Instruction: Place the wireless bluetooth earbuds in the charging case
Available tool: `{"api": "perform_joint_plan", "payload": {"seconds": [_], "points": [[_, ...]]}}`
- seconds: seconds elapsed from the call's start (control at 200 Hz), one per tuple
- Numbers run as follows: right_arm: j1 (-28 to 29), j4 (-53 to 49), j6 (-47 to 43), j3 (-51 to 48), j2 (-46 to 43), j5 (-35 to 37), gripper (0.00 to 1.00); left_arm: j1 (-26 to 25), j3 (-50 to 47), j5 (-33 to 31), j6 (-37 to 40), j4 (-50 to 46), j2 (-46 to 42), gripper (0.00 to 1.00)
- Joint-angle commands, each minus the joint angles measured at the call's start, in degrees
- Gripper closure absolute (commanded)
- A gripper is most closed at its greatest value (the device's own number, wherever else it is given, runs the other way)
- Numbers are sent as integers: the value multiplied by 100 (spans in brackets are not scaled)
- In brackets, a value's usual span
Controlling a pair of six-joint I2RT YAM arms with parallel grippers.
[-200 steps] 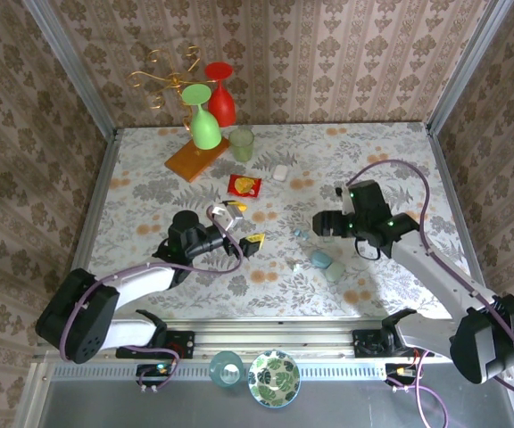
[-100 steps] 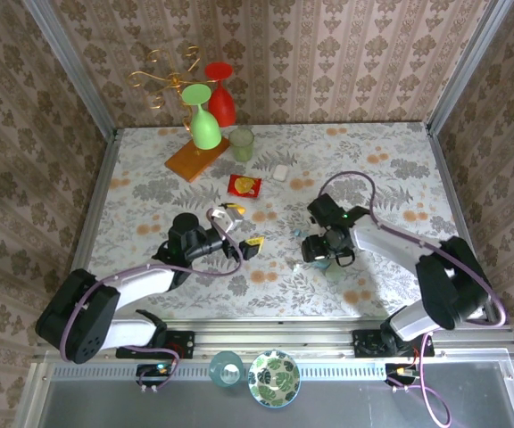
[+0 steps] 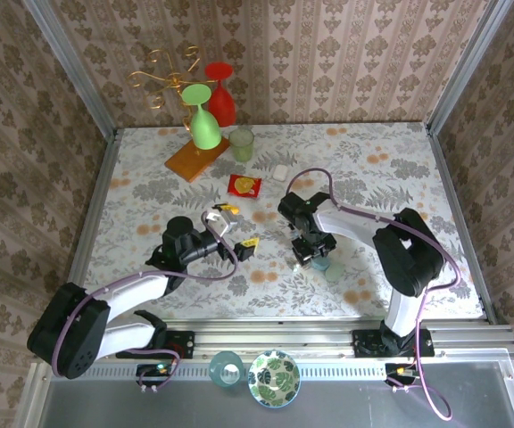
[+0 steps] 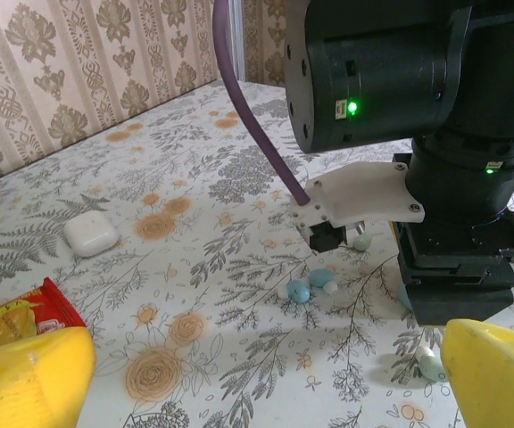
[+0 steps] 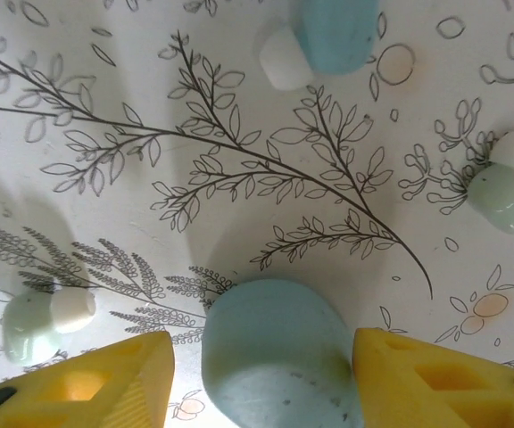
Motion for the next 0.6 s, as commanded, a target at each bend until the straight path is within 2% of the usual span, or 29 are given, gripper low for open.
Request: {"api": "perform_joint_plan", "payload": {"seconds": [0.0, 0.23, 0.44, 0.595], "points": [[23, -457, -240, 173, 192, 192, 45, 41, -55, -24, 146, -59, -126, 0], [23, -458, -363, 192, 318, 131, 46, 54, -31, -24, 155, -112, -148, 0], [16, -345, -305, 167, 368, 111, 55, 54, 11, 2, 164, -128, -117, 0], [-37, -182, -252, 70, 10, 97, 61, 60, 16, -7, 124, -131, -118, 0]]}}
